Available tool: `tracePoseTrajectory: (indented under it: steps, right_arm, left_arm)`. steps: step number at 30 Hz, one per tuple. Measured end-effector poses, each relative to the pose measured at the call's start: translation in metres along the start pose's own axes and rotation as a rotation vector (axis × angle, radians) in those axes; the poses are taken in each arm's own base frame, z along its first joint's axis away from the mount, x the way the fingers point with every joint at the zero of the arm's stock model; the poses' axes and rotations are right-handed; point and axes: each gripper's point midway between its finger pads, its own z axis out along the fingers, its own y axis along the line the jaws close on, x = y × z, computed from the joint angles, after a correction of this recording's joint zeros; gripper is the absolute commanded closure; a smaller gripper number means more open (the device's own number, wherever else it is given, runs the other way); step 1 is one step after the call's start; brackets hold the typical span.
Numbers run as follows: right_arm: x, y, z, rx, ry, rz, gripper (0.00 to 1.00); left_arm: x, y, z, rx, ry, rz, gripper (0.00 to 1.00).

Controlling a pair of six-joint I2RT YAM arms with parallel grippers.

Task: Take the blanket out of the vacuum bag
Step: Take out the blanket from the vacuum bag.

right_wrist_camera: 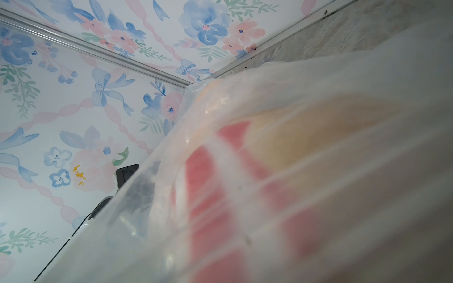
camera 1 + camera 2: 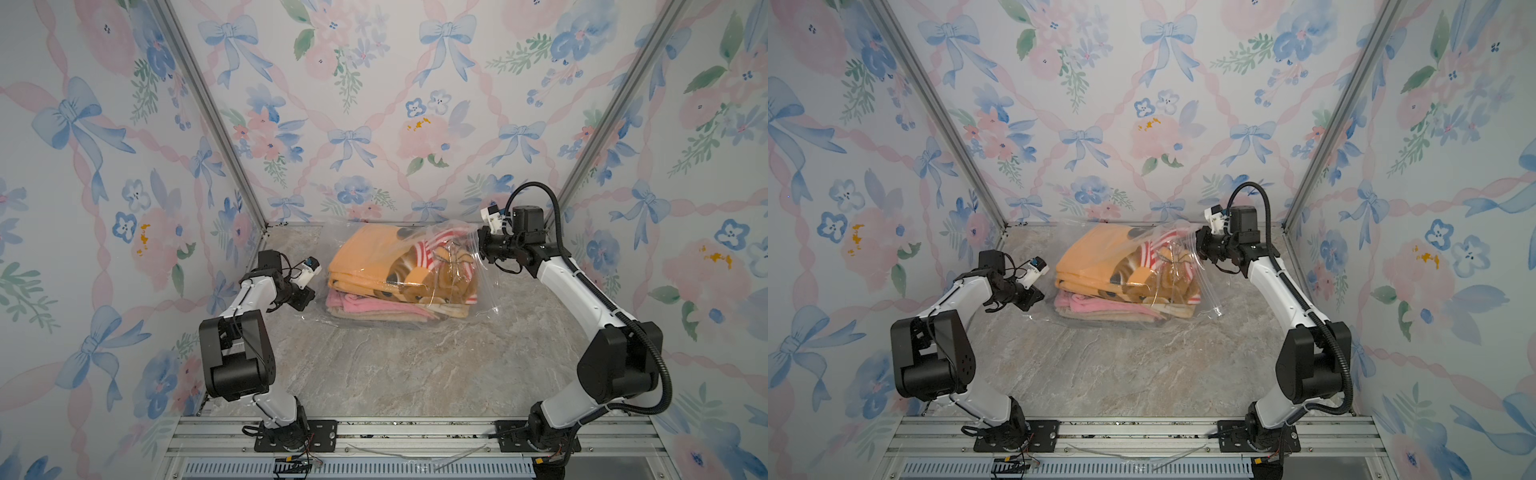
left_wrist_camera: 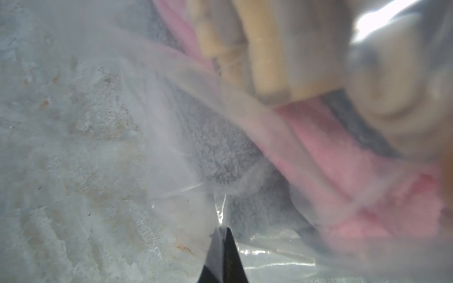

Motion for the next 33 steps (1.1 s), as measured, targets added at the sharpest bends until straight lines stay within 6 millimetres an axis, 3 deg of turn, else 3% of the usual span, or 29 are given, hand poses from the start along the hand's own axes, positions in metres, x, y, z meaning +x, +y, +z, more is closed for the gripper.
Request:
tracePoseTrajectory:
  steps: [7, 15, 19, 25, 33]
  right_arm:
    - [0.008, 0.000, -0.001, -0.003, 0.039, 0.029, 1.00]
    - [0.005, -0.001, -0.009, -0.034, 0.050, 0.070, 1.00]
    - [0.006, -0.002, -0.018, -0.031, 0.054, 0.093, 1.00]
    - [-0.004, -0.003, -0.059, -0.031, -0.004, 0.127, 1.00]
    - [-0.017, -0.019, -0.123, 0.032, -0.136, 0.172, 1.00]
  left_arm:
    - [0.003, 0.058, -0.018, -0.126, -0.028, -0.363, 1.00]
    - [0.017, 0.077, -0.019, -0.209, -0.038, -0.570, 1.00]
    - [0.027, 0.097, -0.036, -0.259, -0.088, -0.675, 1.00]
    - [0.058, 0.127, -0.069, -0.428, -0.126, -0.781, 1.00]
    - [0.071, 0.146, -0.092, -0.567, -0.155, -0.832, 1.00]
